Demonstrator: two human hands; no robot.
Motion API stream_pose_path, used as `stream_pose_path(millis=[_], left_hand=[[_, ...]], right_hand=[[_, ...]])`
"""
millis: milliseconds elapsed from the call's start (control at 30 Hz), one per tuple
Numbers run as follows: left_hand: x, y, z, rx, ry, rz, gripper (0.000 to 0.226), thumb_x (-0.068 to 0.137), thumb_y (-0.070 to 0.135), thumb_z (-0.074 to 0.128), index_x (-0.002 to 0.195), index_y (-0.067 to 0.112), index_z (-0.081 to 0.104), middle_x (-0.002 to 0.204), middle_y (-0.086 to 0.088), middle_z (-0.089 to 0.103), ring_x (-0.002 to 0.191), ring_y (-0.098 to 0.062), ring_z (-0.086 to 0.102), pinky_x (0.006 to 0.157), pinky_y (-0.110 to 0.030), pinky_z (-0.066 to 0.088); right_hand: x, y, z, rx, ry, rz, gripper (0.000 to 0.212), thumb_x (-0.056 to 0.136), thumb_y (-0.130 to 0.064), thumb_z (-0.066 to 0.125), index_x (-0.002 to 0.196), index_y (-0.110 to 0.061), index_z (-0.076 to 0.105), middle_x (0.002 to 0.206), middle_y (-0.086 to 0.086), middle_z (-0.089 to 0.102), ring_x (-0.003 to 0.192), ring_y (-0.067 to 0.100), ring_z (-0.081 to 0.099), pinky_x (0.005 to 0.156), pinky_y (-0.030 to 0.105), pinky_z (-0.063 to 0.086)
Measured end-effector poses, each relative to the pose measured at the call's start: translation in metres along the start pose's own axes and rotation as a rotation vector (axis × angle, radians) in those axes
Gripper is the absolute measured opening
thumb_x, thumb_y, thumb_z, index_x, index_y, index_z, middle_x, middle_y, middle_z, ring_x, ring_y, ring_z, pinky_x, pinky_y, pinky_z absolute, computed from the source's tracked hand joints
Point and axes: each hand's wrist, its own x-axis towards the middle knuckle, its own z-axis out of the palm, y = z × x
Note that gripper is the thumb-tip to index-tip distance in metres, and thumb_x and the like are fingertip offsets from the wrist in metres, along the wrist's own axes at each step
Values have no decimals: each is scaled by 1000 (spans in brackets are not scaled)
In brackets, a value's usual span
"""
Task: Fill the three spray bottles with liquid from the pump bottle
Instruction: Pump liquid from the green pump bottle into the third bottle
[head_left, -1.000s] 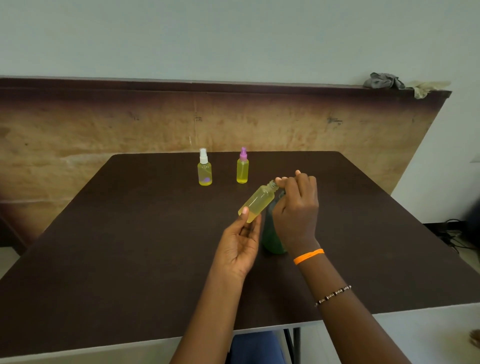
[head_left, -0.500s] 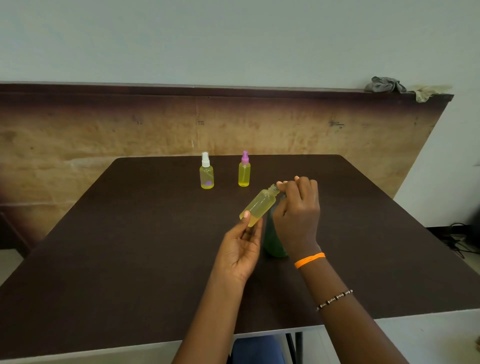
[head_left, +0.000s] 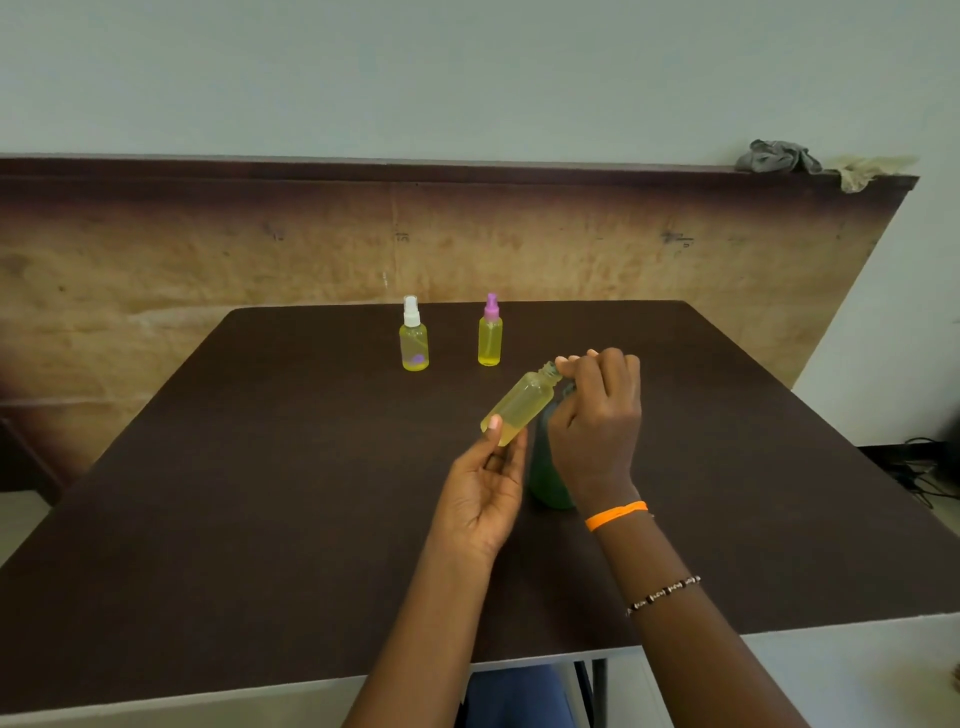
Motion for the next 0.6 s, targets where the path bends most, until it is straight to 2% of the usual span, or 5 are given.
stream_pose_path(millis=[200, 300, 400, 500, 600], left_hand=[[-1, 0, 1, -2, -16, -14, 9, 88, 2, 54, 92, -6, 57, 74, -21, 71, 66, -27, 71, 72, -34, 55], [0, -1, 0, -5, -9, -23, 10, 88, 2, 55, 93, -6, 57, 75, -21, 71, 67, -27, 71, 72, -33, 55], [-1, -1, -1, -9, 4, -23, 10, 87, 2, 56, 93, -6, 57, 74, -21, 71, 66, -28, 71, 70, -33, 56], [-2, 0, 1, -9, 4, -34, 11, 86, 2, 58, 93, -6, 57, 74, -22, 71, 67, -28, 71, 71, -34, 56], [-2, -1, -1, -9, 16, -40, 12, 85, 3, 60, 94, -5, 59, 77, -21, 71, 72, -29, 71, 75, -35, 56]], right_hand=[[6, -6, -7, 3, -69, 35, 30, 84, -1, 34, 79, 2, 63, 75, 13, 54, 72, 21, 43, 59, 24, 35], [3, -6, -7, 5, -47, 29, 30, 87, 1, 34, 78, 3, 63, 74, 14, 53, 70, 24, 43, 59, 27, 37], [3, -3, -4, 9, -22, 10, 40, 96, -3, 29, 74, 4, 62, 72, 15, 52, 70, 22, 40, 58, 31, 38], [4, -3, -7, -13, -61, 8, 30, 86, 2, 33, 79, 4, 63, 75, 15, 53, 73, 19, 38, 60, 24, 35], [4, -4, -12, -1, -130, 21, 31, 81, 2, 34, 87, 4, 64, 79, 14, 54, 76, 18, 39, 63, 22, 34]])
